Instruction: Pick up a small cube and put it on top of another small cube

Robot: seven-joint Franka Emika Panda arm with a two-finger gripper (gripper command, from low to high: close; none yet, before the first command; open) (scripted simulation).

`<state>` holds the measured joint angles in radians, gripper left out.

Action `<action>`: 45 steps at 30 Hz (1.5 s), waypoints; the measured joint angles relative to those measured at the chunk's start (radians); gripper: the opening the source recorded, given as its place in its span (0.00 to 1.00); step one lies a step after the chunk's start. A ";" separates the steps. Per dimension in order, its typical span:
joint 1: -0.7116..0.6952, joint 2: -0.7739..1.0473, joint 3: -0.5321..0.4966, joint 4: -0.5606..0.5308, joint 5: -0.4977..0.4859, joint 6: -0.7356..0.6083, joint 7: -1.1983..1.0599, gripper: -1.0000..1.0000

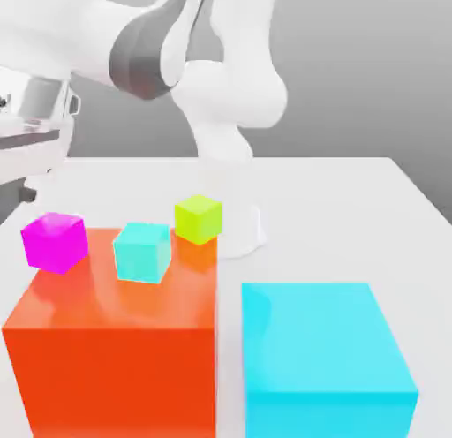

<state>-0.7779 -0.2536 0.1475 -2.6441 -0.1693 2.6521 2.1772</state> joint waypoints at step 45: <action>-0.073 0.093 -0.089 0.002 0.233 -0.151 0.453 0.00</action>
<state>-0.8512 -0.1606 0.0583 -2.6426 0.0636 2.5016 2.6300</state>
